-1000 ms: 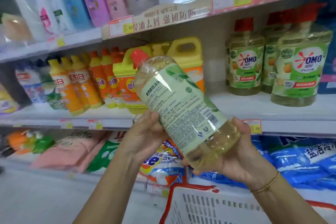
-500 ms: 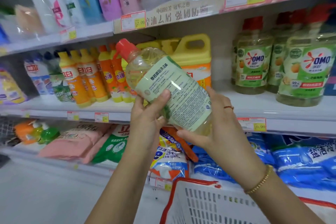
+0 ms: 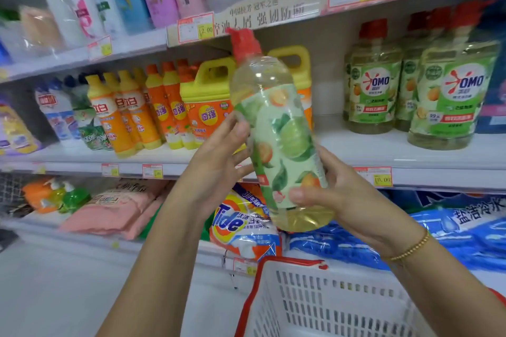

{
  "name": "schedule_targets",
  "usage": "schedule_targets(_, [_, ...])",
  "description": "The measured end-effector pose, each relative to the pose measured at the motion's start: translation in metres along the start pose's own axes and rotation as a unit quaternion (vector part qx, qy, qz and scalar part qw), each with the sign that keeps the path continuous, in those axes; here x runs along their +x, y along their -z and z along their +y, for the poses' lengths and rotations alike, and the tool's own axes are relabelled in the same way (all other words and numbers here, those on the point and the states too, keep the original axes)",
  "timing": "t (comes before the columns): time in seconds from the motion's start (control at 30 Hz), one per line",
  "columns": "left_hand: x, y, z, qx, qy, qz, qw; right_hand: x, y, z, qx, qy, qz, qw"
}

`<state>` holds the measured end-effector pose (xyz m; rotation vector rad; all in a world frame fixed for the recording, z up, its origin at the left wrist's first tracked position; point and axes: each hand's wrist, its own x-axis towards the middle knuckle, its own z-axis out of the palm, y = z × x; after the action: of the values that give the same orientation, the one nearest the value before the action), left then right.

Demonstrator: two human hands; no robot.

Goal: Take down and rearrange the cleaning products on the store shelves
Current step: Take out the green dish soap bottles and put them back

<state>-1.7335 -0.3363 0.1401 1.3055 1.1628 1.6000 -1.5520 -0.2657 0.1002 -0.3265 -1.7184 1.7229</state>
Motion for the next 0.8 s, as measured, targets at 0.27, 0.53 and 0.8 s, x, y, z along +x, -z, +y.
schedule_targets(0.27, [0.006,0.029,-0.013,-0.135,0.072,0.002,0.988,-0.016,-0.002,0.016,0.268,-0.176,-0.179,0.93])
schedule_targets(0.53, [-0.007,0.04,-0.015,-0.15,0.202,0.088,0.964,-0.003,-0.025,-0.006,0.331,-0.285,-0.2,0.877])
schedule_targets(0.8, [-0.005,0.059,-0.004,-0.09,0.214,0.117,0.966,0.002,-0.03,0.007,0.261,-0.292,-0.163,0.906])
